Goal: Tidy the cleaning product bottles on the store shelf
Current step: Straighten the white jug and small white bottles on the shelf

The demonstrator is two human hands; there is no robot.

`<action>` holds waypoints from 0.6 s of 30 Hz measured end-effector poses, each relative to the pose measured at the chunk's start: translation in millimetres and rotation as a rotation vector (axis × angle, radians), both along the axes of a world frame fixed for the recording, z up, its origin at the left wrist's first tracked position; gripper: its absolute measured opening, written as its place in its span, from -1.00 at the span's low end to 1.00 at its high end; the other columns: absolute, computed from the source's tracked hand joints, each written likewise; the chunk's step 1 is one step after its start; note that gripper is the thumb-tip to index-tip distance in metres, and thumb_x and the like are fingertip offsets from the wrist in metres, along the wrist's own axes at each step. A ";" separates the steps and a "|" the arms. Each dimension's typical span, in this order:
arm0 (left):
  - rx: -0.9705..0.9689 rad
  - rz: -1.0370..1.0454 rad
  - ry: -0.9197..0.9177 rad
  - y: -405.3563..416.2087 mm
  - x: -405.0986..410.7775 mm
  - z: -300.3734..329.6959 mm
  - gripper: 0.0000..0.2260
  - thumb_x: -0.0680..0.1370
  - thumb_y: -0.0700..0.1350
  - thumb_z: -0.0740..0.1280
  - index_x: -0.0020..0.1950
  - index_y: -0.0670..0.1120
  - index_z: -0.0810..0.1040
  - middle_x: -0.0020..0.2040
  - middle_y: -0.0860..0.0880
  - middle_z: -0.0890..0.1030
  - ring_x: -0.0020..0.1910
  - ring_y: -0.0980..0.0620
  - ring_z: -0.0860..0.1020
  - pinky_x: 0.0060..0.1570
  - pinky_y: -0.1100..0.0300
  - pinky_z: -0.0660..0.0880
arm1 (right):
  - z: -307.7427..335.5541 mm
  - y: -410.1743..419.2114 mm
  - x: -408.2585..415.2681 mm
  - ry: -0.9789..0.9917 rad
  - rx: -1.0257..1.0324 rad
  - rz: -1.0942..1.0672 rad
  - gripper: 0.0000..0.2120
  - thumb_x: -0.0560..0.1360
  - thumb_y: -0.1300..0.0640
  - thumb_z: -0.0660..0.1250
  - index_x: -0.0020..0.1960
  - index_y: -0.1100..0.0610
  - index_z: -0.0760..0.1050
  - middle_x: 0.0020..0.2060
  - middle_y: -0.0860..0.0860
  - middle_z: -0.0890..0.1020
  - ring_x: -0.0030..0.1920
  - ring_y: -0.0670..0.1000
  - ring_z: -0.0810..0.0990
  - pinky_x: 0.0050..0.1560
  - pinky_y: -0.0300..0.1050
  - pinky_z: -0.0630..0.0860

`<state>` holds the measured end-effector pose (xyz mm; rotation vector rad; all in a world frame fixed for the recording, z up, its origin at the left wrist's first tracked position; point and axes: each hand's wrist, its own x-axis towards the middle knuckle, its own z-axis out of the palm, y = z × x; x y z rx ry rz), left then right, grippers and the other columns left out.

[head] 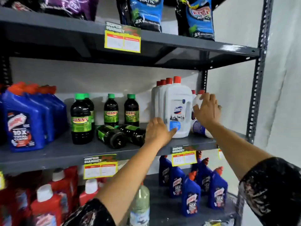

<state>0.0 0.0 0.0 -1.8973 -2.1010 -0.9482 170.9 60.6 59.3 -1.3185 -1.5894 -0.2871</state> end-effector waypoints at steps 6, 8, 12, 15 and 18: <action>-0.244 0.048 -0.041 25.8 30.9 -20.6 -0.26 0.46 0.27 0.23 0.51 -0.12 0.20 0.44 -0.27 0.27 0.41 -0.24 0.27 0.37 0.02 0.24 | -7.4 63.6 45.7 -0.262 -0.751 0.087 -0.28 0.39 -0.13 0.42 0.35 0.31 0.33 0.20 0.21 0.49 0.29 0.25 0.46 0.22 0.04 0.42; -0.304 0.032 -0.089 33.4 38.3 -29.7 -0.26 0.39 0.36 0.13 0.49 0.02 0.25 0.46 -0.19 0.32 0.42 -0.20 0.30 0.34 0.03 0.29 | -7.7 77.6 50.0 -0.398 -0.841 0.178 -0.38 0.38 -0.10 0.44 0.29 0.26 0.45 0.22 0.18 0.54 0.24 0.20 0.51 0.21 0.01 0.45; -0.355 0.206 0.019 42.8 40.0 -38.4 -0.30 0.50 0.36 -0.02 0.46 -0.07 0.32 0.43 -0.20 0.36 0.40 -0.18 0.33 0.32 -0.02 0.26 | -12.0 114.6 46.8 -0.484 -0.899 0.274 -0.20 0.10 -0.20 0.56 0.22 0.19 0.50 0.17 0.10 0.57 0.15 0.15 0.55 0.16 -0.02 0.50; -0.314 0.277 0.084 41.4 43.3 -40.6 -0.27 0.51 0.36 -0.04 0.44 -0.14 0.34 0.40 -0.22 0.40 0.37 -0.17 0.36 0.32 -0.04 0.23 | -24.7 115.4 40.1 -0.460 -0.797 0.228 -0.33 0.15 -0.19 0.51 0.11 0.18 0.51 0.01 0.07 0.57 0.01 0.13 0.57 -0.09 -0.06 0.51; -0.267 0.331 0.141 37.0 46.5 -44.5 -0.28 0.53 0.33 -0.04 0.34 -0.22 0.42 0.33 -0.23 0.46 0.31 -0.17 0.42 0.28 -0.02 0.27 | -42.2 117.0 47.6 -0.356 -0.605 0.184 -0.49 0.14 -0.22 0.40 -0.07 0.10 0.48 -0.07 0.11 0.63 -0.13 0.14 0.56 -0.22 -0.09 0.45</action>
